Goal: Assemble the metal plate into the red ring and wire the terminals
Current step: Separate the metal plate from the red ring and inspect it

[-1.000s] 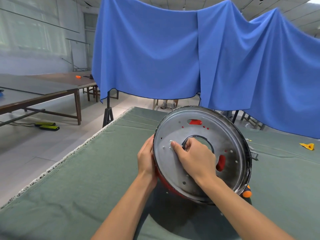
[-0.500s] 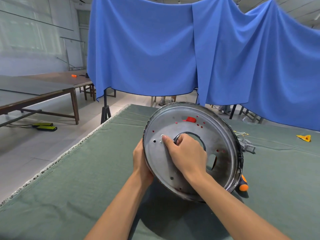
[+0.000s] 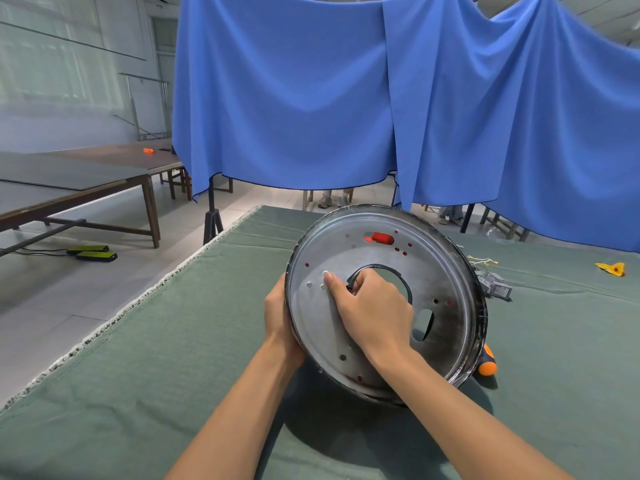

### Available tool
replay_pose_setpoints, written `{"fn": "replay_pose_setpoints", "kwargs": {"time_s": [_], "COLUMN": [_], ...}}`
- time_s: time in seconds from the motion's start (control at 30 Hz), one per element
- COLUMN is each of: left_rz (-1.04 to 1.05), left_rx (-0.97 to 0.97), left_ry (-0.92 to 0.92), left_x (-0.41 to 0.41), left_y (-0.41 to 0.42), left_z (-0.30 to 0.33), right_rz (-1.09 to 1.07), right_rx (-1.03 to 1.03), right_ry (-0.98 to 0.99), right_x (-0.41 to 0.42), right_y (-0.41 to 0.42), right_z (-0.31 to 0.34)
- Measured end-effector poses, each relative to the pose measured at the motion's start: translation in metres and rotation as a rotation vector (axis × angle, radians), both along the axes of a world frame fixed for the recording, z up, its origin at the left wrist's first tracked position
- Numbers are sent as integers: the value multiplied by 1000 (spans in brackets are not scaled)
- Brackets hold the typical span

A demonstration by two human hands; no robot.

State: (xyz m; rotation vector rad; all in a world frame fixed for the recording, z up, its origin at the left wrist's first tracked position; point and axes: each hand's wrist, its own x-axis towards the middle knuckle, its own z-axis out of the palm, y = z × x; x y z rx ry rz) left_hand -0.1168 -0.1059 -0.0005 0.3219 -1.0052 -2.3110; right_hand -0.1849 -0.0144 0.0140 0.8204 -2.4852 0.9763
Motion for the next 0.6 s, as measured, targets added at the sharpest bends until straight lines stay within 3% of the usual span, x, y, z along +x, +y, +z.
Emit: {"fn": "replay_pose_setpoints", "kwargs": {"time_s": [0.6], "left_rz": [-25], "left_rx": [-38], "left_ry": [77], "left_x": [3], "left_y": [3], "left_z": [4], "right_rz": [49], "right_rx": [-27], "right_ry": [74], "right_x": [1], "right_y": [3], "right_z": [1]}}
